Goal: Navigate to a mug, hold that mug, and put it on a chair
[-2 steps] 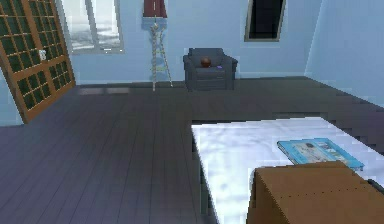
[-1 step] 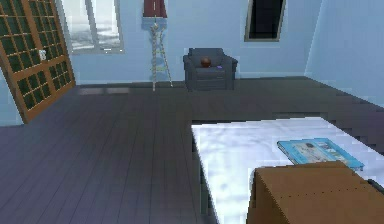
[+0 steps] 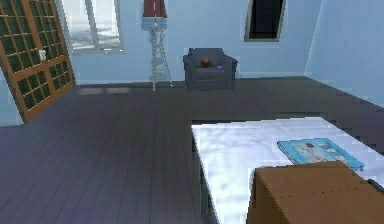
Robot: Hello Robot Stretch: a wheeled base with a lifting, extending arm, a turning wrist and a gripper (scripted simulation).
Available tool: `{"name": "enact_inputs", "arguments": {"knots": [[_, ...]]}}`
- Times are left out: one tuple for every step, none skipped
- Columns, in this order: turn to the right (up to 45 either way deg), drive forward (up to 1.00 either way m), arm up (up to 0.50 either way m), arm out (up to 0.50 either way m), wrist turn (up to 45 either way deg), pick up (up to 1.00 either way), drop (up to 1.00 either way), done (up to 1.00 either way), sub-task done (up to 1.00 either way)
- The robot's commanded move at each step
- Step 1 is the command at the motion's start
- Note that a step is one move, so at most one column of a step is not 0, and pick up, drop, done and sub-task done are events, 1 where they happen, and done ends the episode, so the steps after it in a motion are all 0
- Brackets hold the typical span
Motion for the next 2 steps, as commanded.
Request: {"name": "enact_inputs", "arguments": {"knots": [[0.0, 0.00, -0.30, 0.00, 0.0, 0.00, 0.00, 0.00, 0.00], [0.0, 0.00, 0.00, 0.00, 0.0, 1.00, 0.00, 0.00, 0.00]]}}
